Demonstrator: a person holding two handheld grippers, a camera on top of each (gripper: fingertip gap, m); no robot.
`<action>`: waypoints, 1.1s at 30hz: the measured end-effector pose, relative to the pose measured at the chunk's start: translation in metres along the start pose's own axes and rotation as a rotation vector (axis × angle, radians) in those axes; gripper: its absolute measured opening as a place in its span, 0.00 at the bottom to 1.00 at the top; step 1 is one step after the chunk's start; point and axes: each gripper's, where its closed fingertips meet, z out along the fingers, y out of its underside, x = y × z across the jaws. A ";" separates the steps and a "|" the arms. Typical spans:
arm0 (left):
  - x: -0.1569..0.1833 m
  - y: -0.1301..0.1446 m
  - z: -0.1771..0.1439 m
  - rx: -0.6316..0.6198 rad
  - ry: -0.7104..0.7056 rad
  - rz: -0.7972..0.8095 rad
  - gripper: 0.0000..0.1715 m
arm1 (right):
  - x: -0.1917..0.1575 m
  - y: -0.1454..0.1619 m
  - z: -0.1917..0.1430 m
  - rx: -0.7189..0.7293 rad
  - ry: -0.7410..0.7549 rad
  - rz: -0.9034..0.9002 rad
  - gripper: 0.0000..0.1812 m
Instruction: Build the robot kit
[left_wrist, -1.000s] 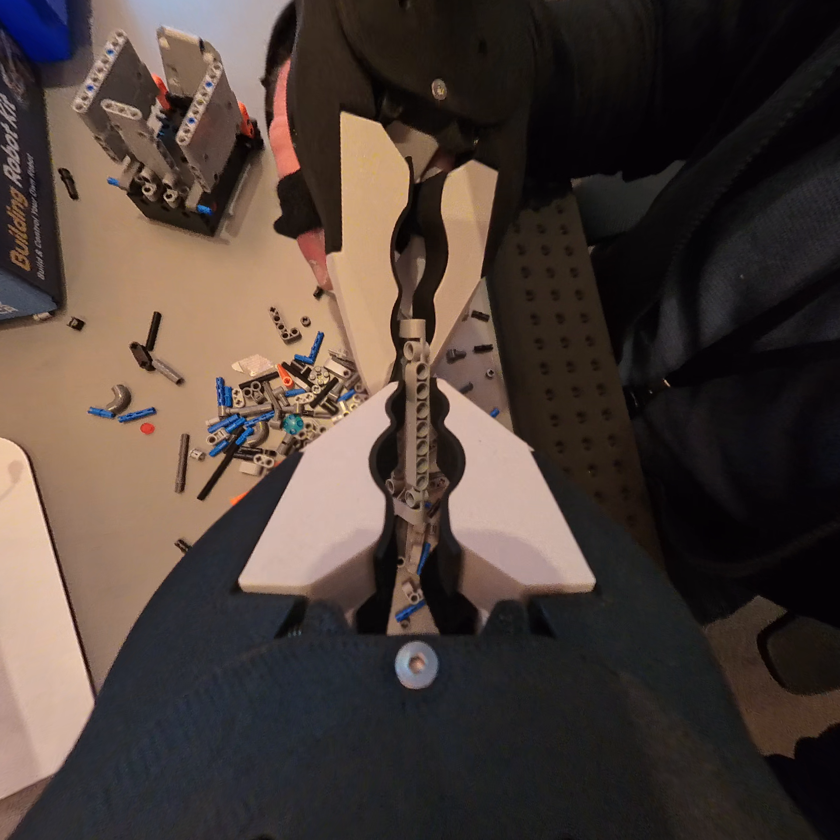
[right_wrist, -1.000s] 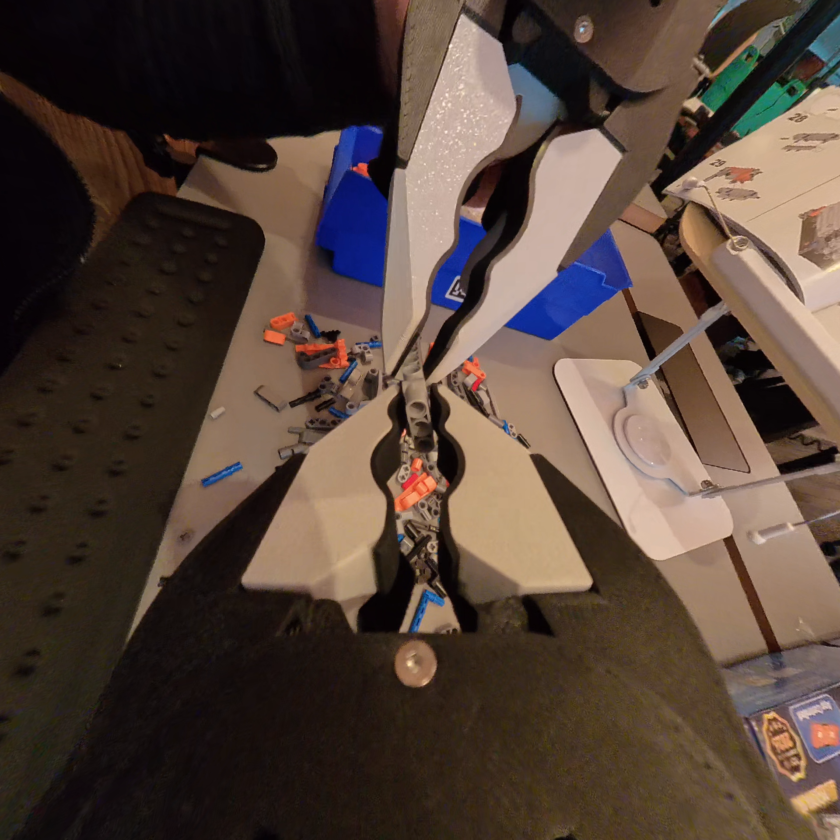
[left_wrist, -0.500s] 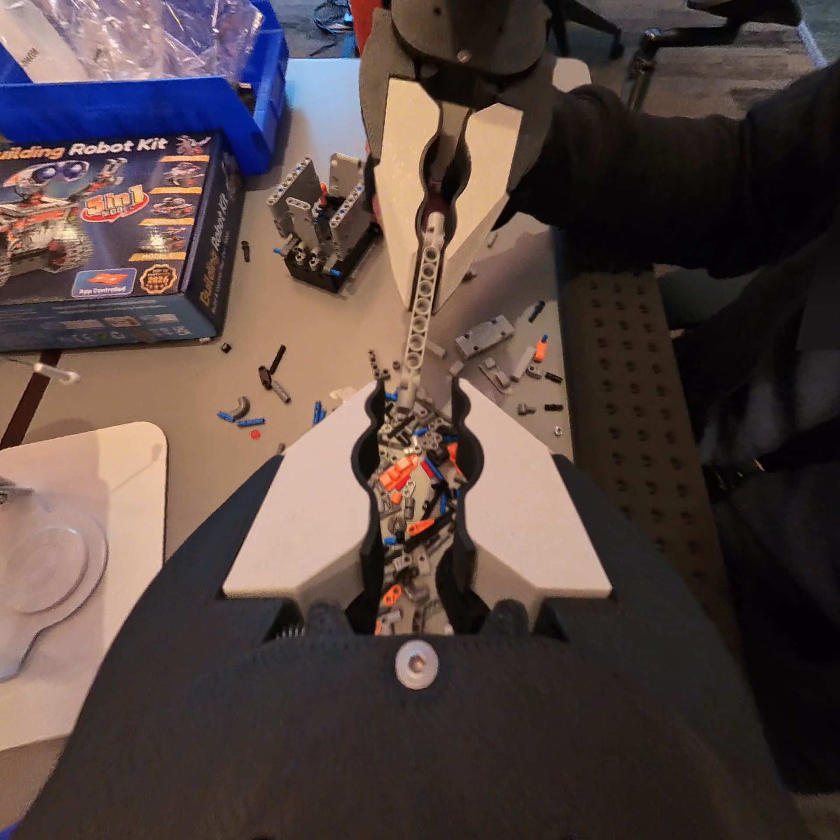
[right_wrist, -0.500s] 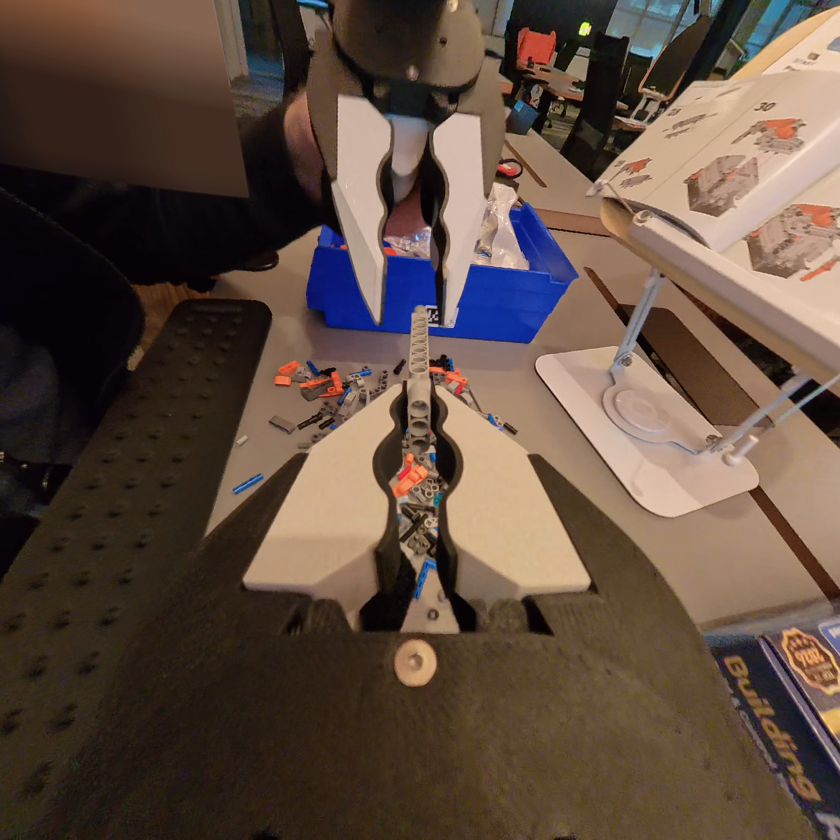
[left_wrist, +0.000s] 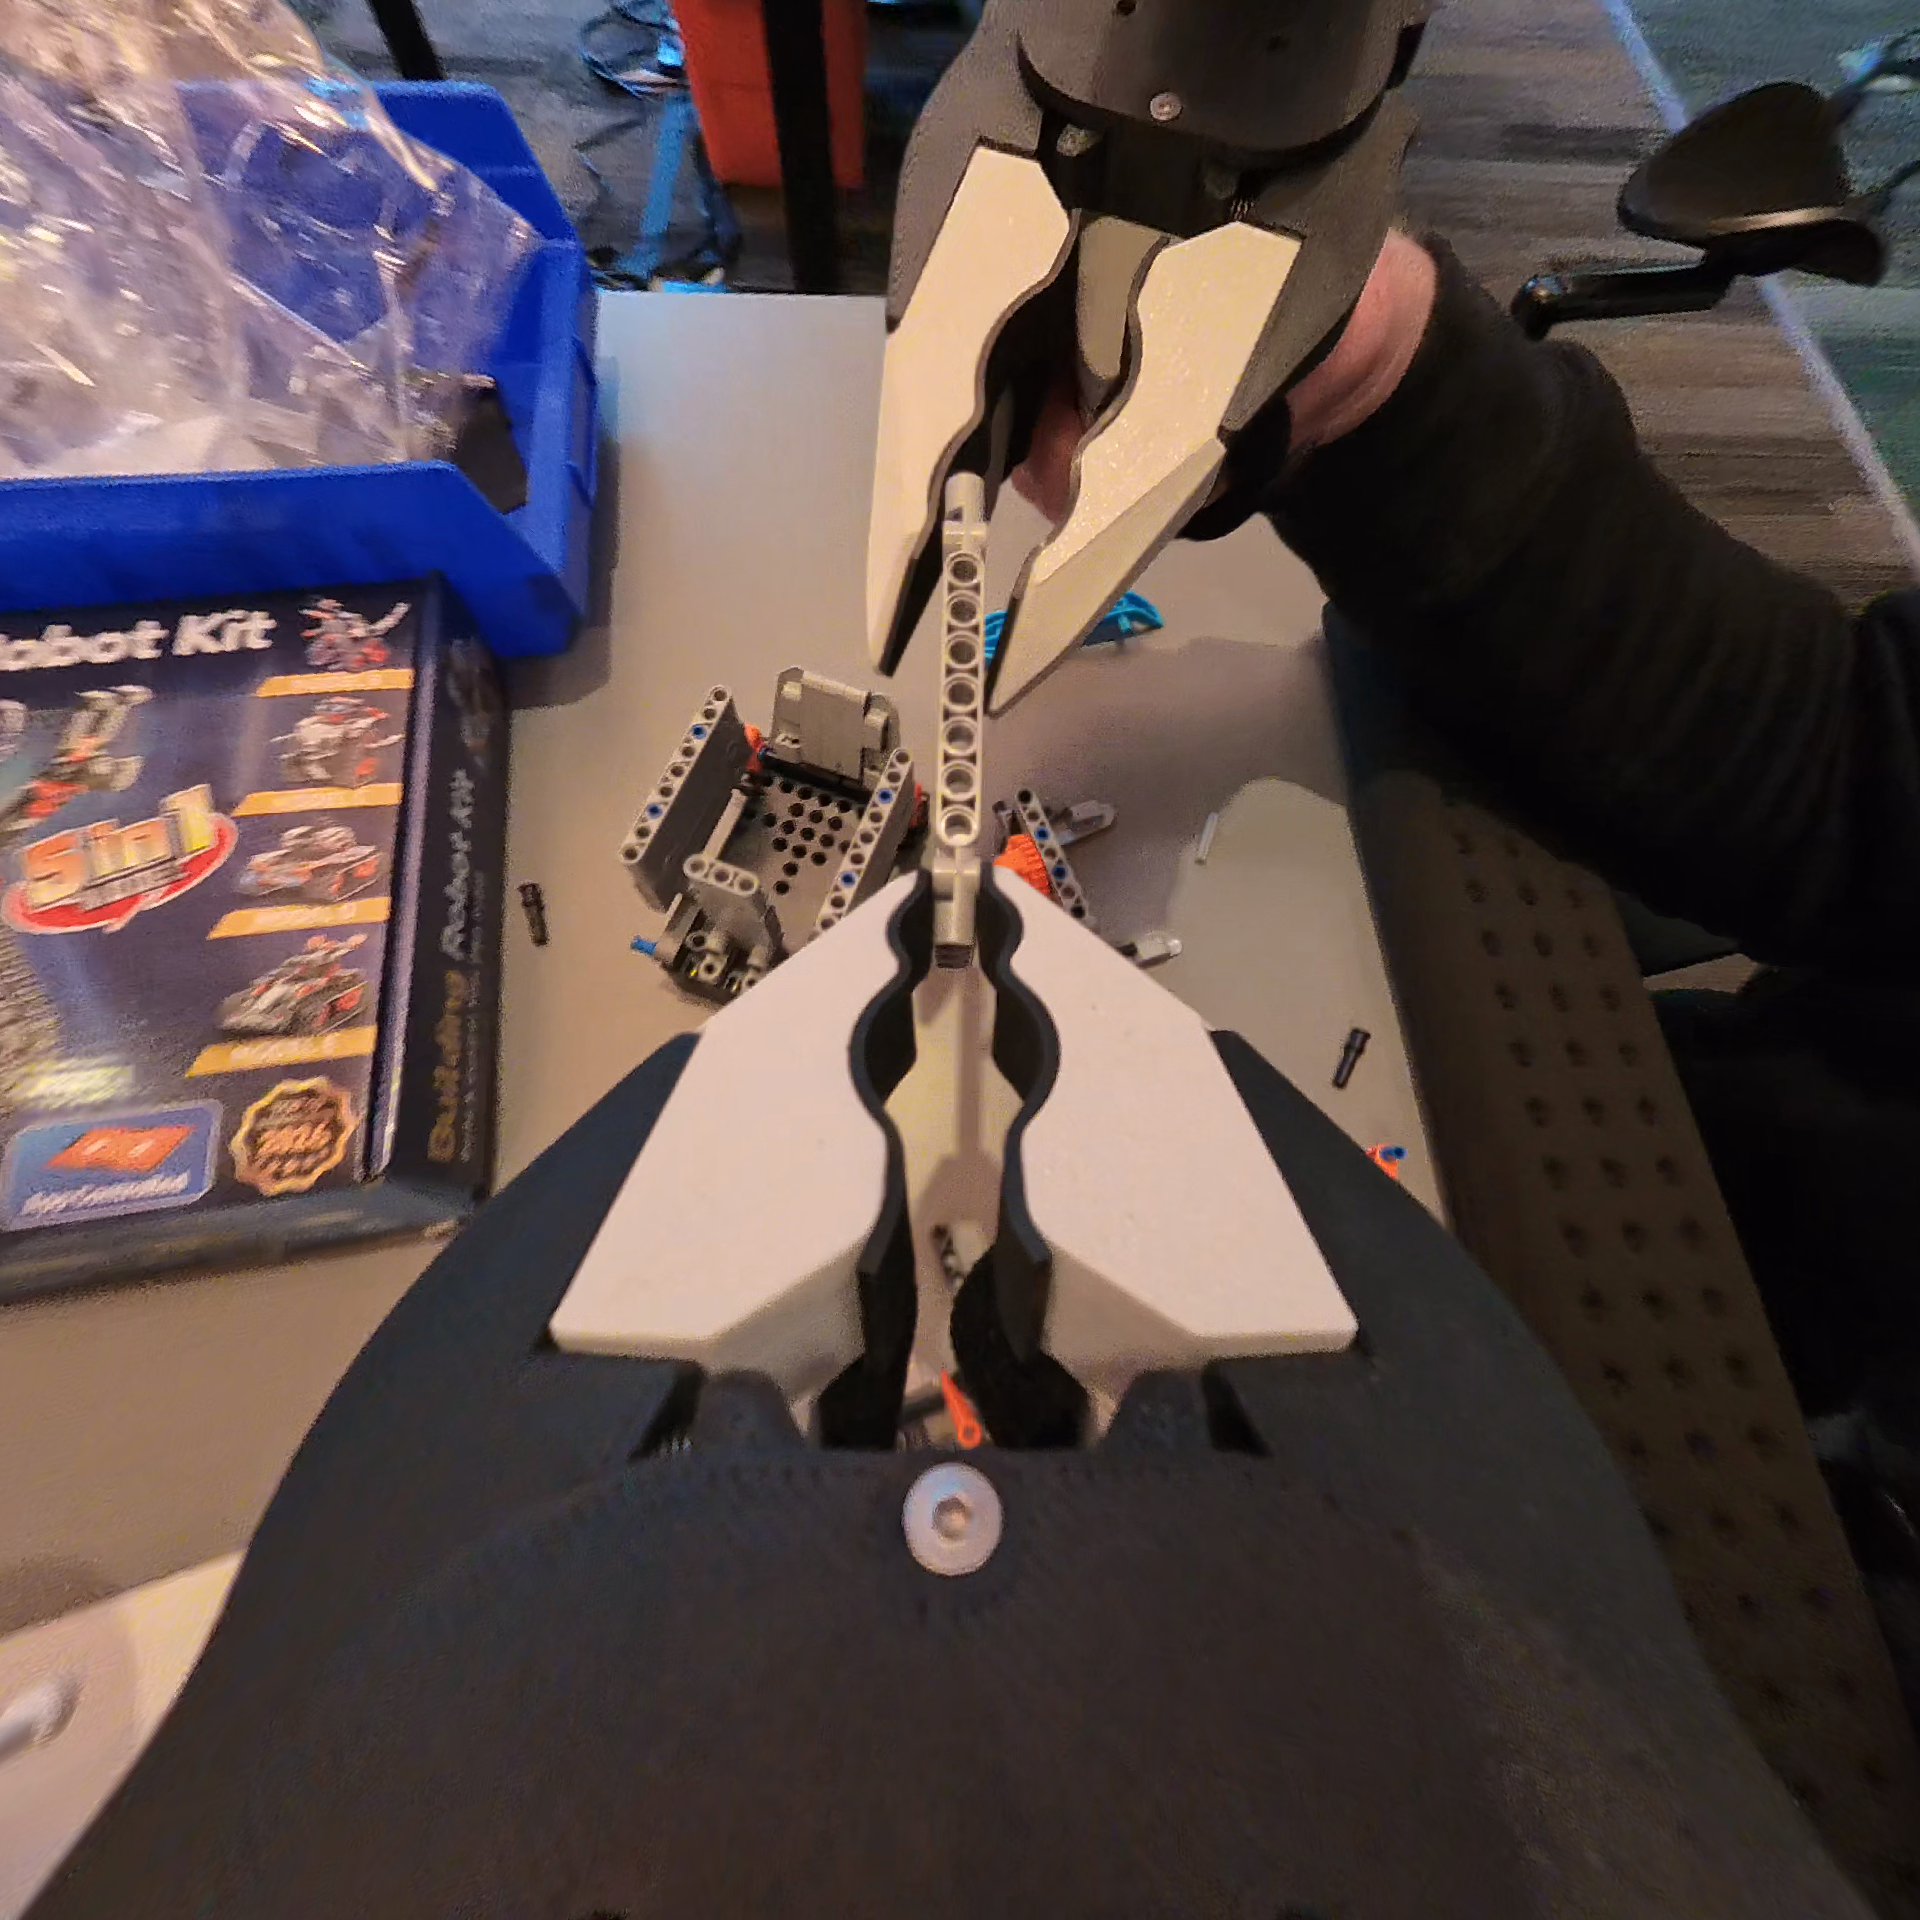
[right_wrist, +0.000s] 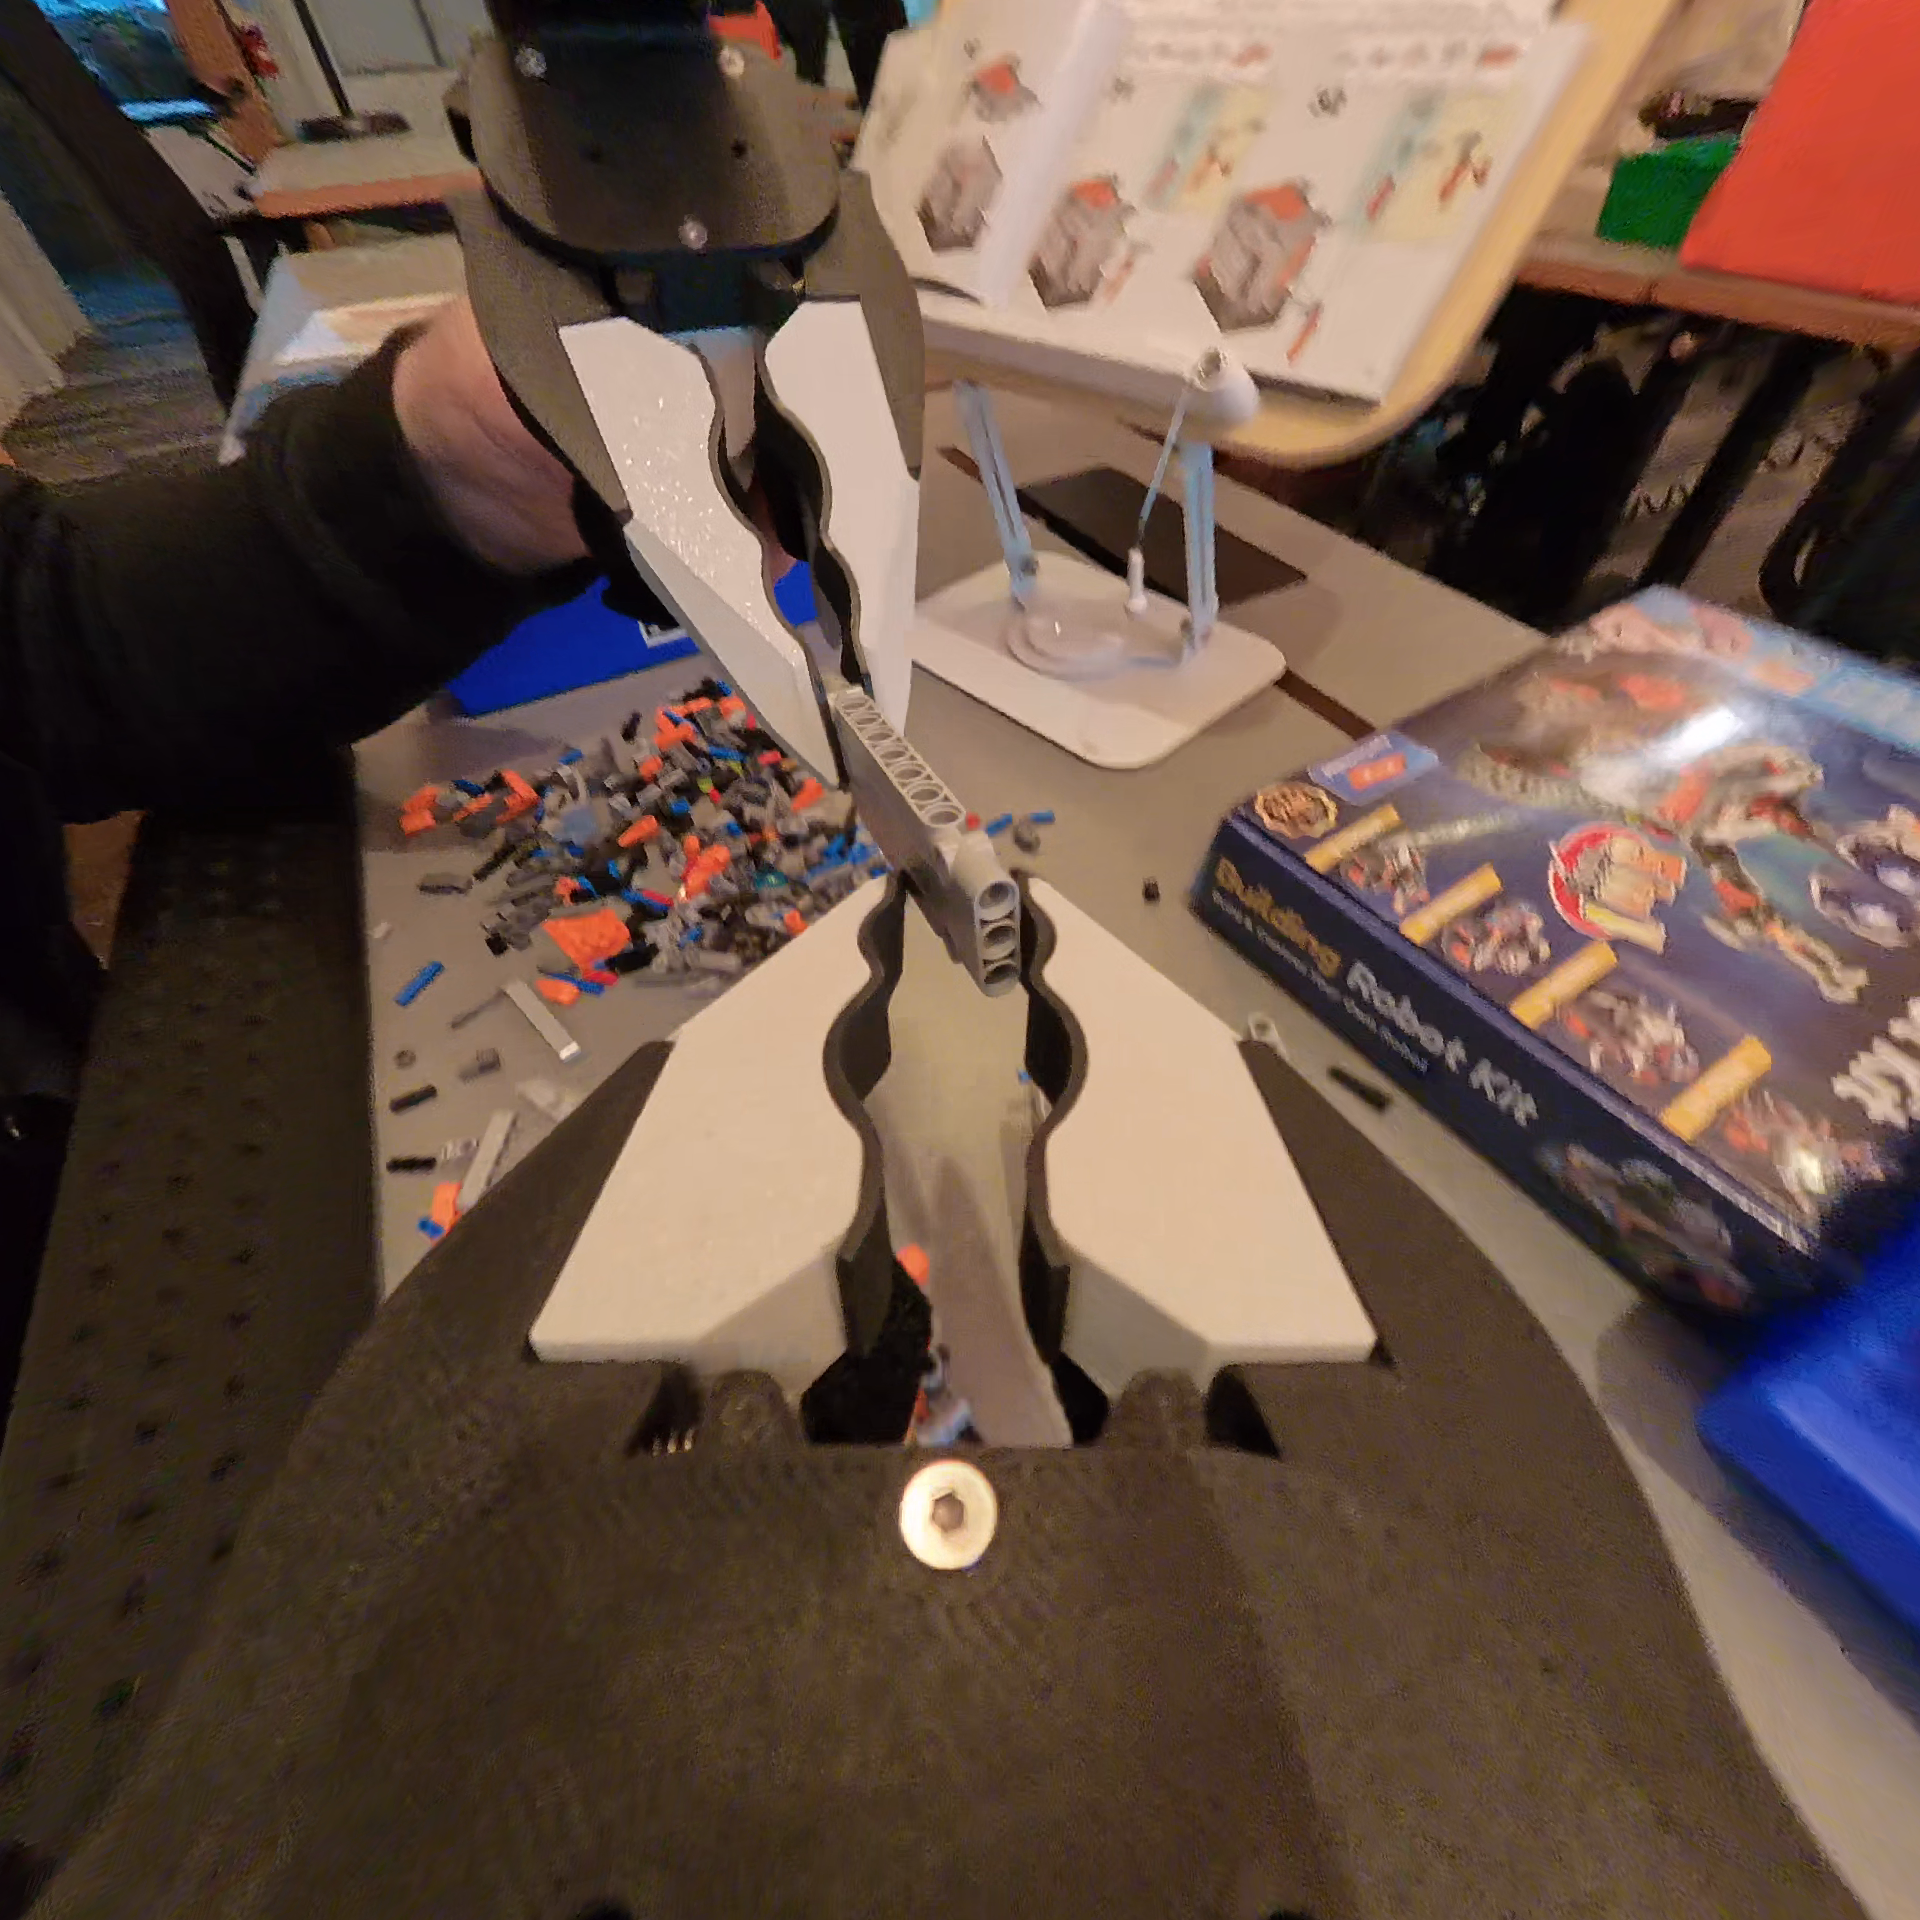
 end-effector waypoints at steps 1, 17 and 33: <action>-0.002 0.001 0.008 -0.009 0.027 -0.005 0.03 | 0.004 0.008 -0.003 -0.028 0.010 0.015 0.10; -0.029 0.040 0.061 -0.144 0.236 -0.085 0.03 | 0.036 0.075 -0.004 -0.277 0.070 0.147 0.08; -0.044 0.052 0.070 -0.152 0.200 -0.111 0.06 | 0.028 0.086 -0.003 -0.346 0.044 0.134 0.04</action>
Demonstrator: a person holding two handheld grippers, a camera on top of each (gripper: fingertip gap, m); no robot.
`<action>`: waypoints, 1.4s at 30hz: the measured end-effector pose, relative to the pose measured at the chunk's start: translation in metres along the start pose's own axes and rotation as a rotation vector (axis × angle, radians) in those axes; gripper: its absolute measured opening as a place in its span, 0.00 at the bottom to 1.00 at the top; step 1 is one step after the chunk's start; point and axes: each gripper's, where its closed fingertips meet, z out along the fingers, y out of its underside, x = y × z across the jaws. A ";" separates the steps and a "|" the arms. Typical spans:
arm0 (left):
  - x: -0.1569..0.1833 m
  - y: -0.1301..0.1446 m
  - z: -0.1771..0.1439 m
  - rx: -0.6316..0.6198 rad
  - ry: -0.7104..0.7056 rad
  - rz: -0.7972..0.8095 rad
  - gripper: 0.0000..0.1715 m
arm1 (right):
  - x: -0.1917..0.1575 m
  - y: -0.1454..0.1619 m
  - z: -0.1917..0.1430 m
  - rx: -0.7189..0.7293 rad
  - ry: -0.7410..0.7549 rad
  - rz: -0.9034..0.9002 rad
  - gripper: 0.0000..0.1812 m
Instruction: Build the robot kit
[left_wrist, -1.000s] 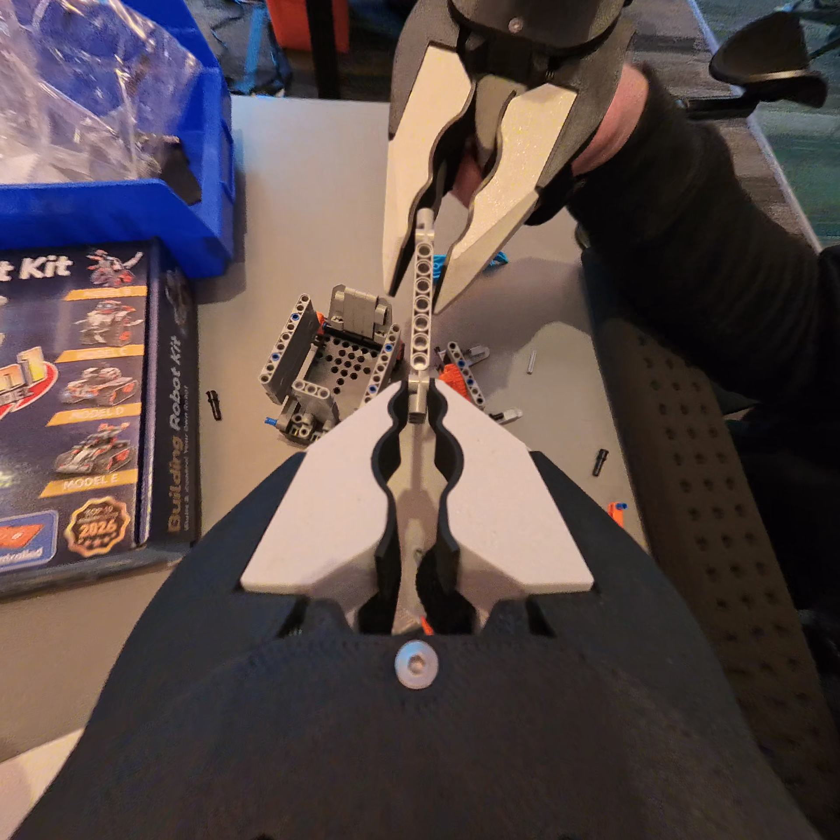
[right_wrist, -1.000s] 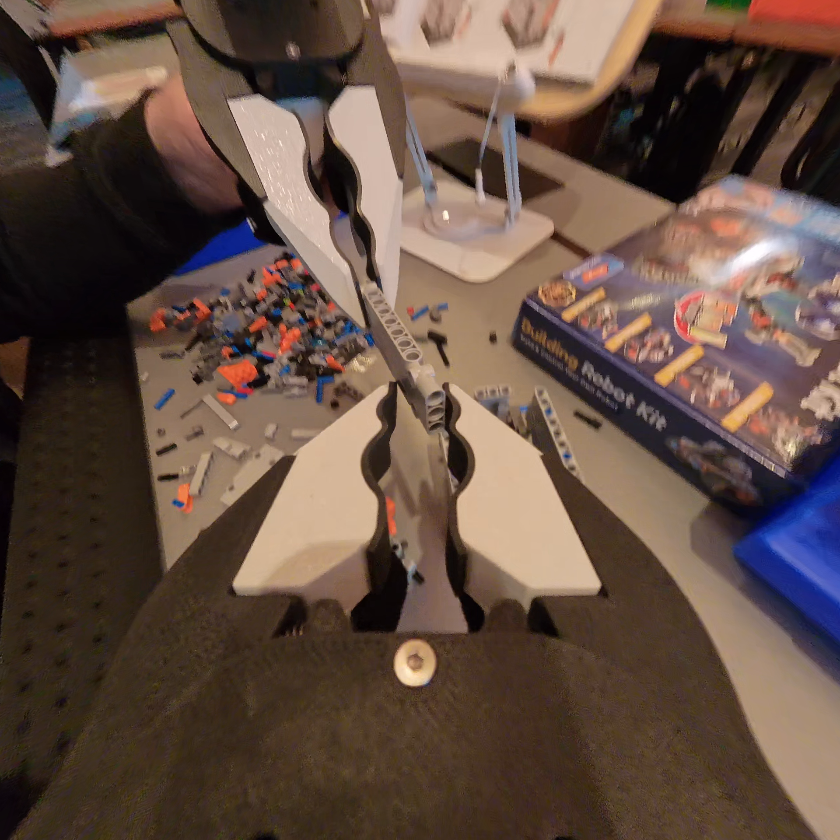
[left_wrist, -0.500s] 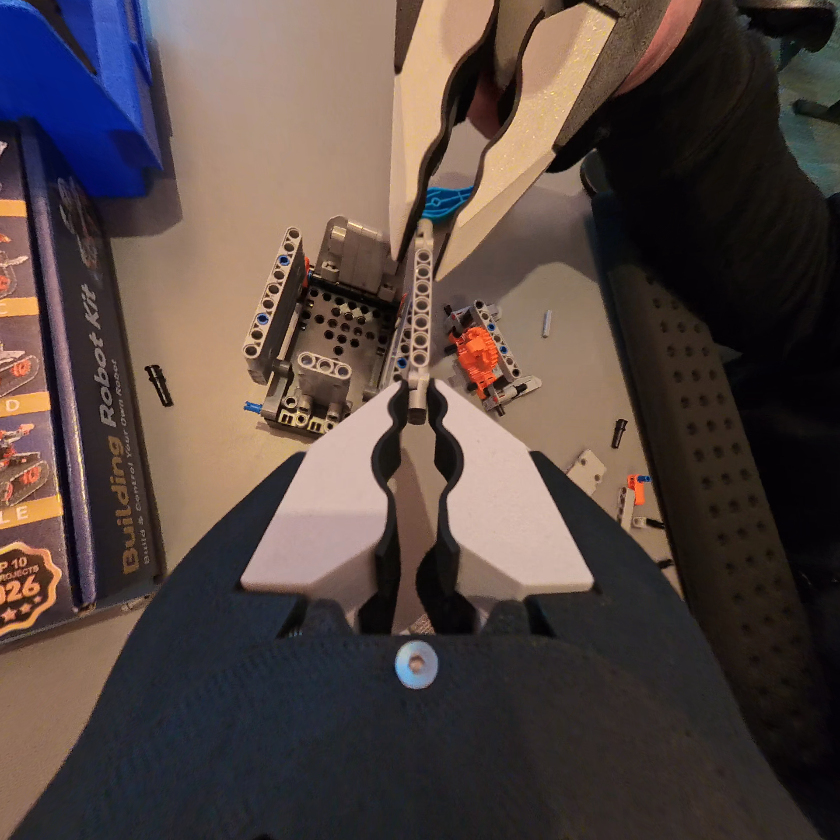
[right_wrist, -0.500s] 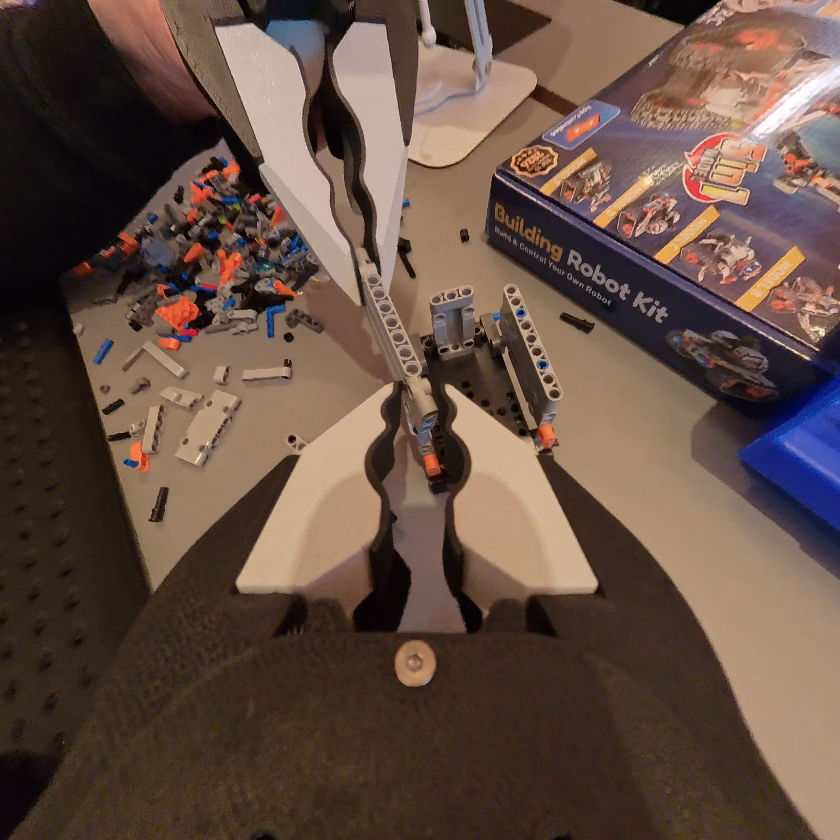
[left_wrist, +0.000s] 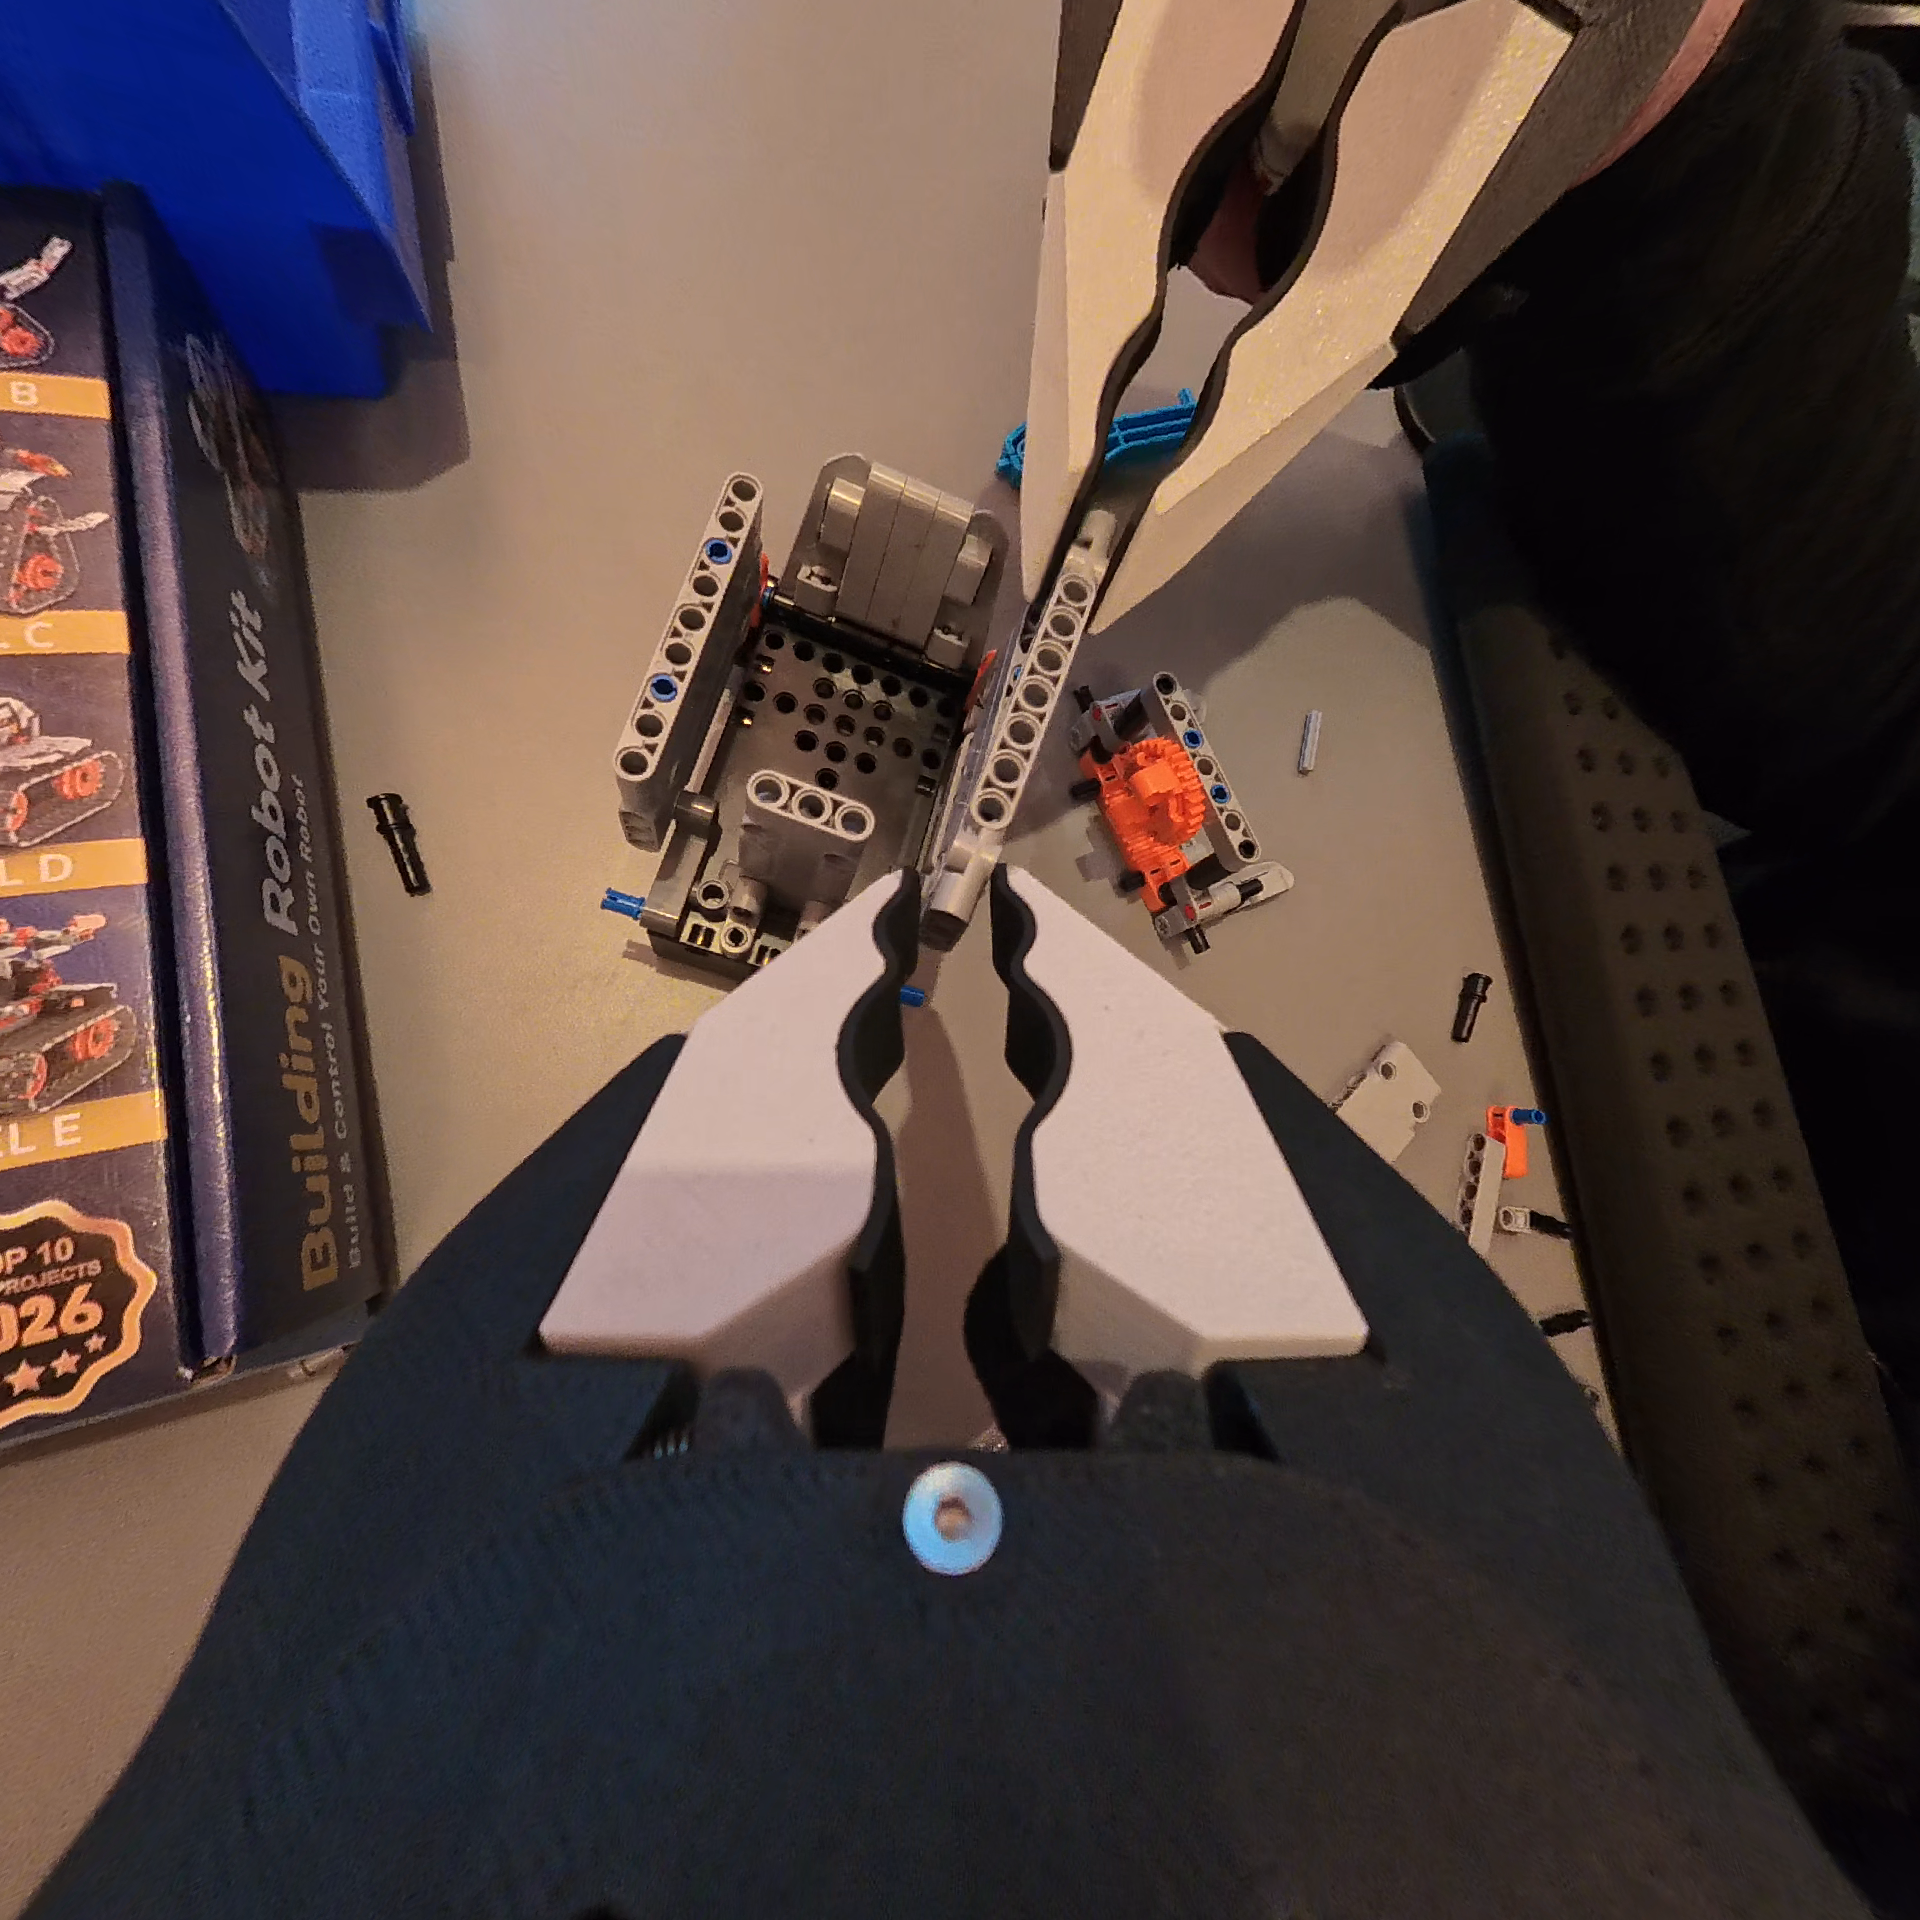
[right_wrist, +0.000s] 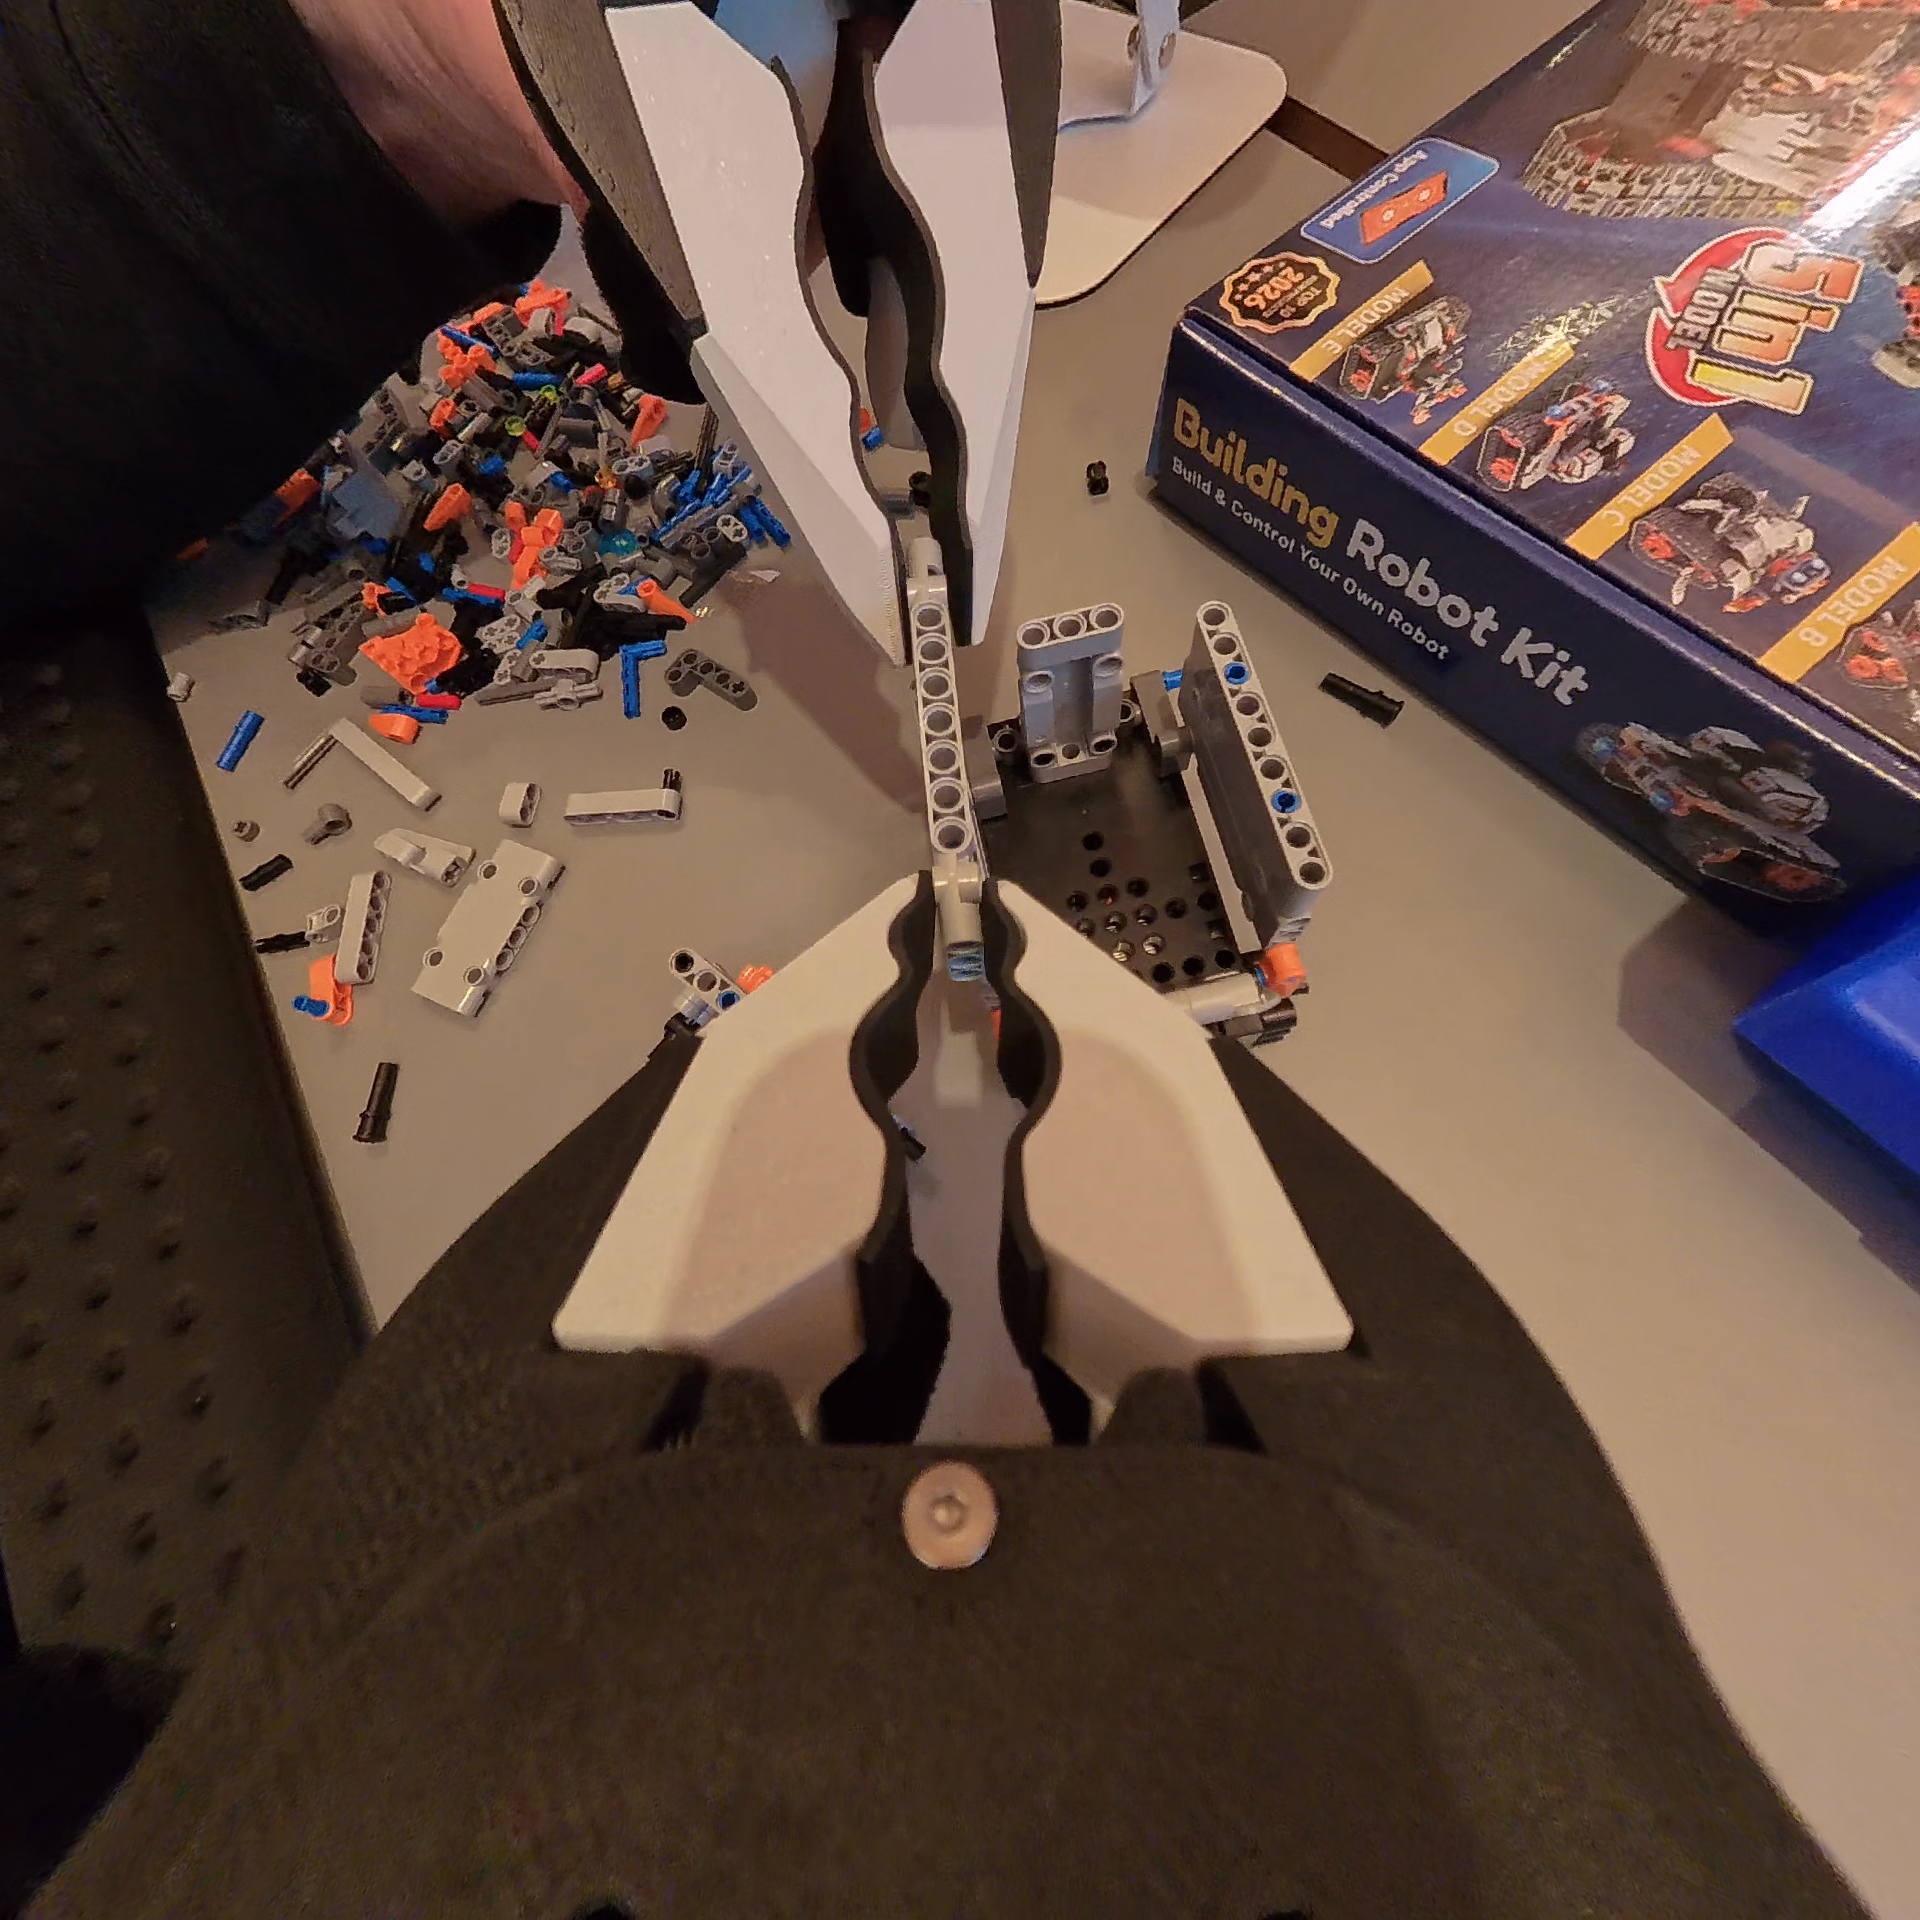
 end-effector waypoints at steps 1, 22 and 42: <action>0.000 0.000 0.000 -0.003 0.001 -0.001 0.07 | 0.000 0.000 0.000 -0.002 -0.001 0.000 0.04; 0.000 0.004 -0.001 -0.004 0.002 -0.002 0.06 | -0.002 0.001 0.001 -0.003 -0.005 -0.007 0.03; -0.001 0.007 -0.001 0.004 0.011 0.007 0.04 | 0.004 0.002 -0.004 0.008 0.008 0.020 0.04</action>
